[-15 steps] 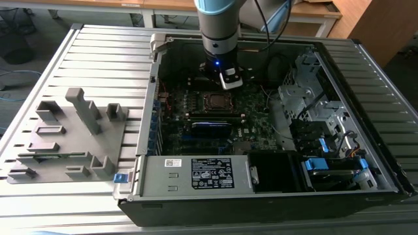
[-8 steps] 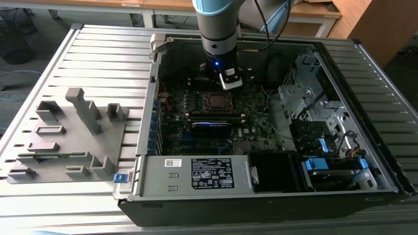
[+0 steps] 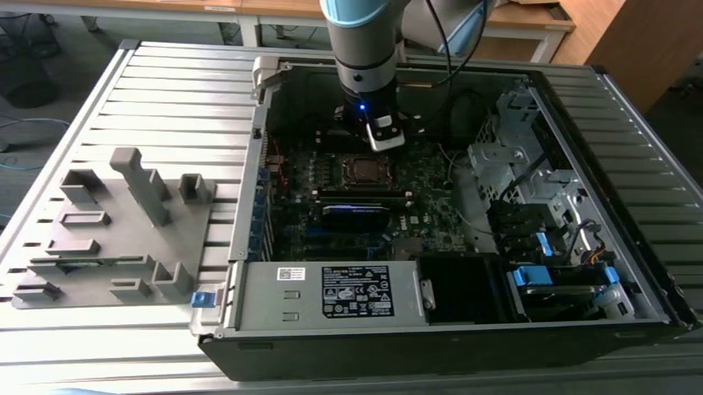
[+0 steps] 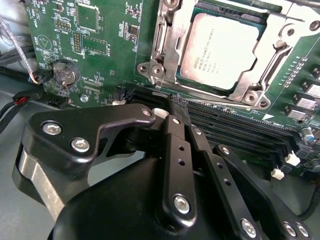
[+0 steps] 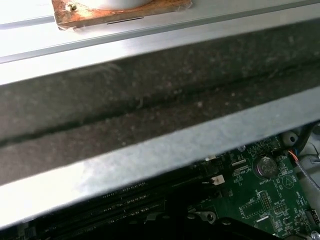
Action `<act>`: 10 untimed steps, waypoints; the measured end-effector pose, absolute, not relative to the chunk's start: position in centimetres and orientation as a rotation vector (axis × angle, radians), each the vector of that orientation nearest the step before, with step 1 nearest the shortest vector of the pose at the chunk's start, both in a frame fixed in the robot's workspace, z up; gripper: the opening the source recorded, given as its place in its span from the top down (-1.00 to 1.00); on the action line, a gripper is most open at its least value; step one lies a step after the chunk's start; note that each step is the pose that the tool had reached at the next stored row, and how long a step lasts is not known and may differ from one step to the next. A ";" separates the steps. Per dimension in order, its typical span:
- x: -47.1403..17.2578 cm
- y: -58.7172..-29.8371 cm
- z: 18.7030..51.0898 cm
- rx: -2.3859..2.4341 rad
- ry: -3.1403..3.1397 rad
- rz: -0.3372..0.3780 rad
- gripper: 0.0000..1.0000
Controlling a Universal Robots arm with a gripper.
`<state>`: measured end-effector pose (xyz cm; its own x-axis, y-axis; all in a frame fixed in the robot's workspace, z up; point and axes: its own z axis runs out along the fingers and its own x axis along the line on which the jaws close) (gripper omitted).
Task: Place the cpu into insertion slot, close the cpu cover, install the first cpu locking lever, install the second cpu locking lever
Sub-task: 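Install the first cpu locking lever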
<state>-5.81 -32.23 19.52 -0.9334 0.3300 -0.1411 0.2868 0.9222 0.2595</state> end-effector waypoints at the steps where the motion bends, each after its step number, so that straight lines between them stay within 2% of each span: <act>1: -5.8 -32.2 19.5 0.469 2.900 0.351 0.80; 10: -5.8 -32.5 19.4 0.457 2.903 0.353 0.80</act>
<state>-5.85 -32.53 19.43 -0.9362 0.3221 -0.1409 0.2789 0.9244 0.2603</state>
